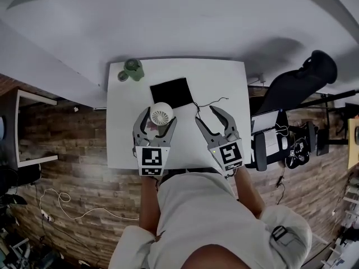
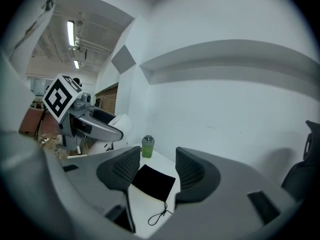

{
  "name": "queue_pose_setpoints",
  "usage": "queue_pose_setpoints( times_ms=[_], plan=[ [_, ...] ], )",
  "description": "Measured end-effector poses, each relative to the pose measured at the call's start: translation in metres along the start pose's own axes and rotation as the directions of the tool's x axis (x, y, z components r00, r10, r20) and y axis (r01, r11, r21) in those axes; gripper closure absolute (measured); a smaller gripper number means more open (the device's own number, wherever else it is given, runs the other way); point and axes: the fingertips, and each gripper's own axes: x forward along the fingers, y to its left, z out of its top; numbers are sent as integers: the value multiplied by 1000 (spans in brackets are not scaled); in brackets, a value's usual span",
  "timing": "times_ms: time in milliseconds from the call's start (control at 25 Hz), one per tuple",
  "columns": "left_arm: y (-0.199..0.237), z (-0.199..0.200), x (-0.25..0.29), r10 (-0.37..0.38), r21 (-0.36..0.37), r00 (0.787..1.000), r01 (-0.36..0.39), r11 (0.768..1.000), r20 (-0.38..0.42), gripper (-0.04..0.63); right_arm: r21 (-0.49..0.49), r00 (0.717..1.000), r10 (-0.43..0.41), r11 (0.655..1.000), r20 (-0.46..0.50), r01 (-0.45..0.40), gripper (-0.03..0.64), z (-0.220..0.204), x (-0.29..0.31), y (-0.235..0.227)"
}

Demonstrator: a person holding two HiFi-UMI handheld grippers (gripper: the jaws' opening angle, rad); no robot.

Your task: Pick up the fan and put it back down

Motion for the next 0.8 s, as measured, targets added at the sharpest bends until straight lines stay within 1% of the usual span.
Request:
queue_pose_setpoints(
  times_ms=[400, 640, 800],
  plan=[
    [7, 59, -17, 0, 46, 991, -6, 999, 131, 242, -29, 991, -67, 997, 114, 70, 394, 56, -17, -15],
    [7, 90, -30, -1, 75, 981, -14, 997, 196, 242, -32, 970, -104, 993, 218, 114, 394, 98, -33, -22],
    [6, 105, -37, -3, 95, 973, -20, 995, 232, 242, -29, 961, -125, 990, 246, 137, 391, 111, -42, -25]
  ],
)
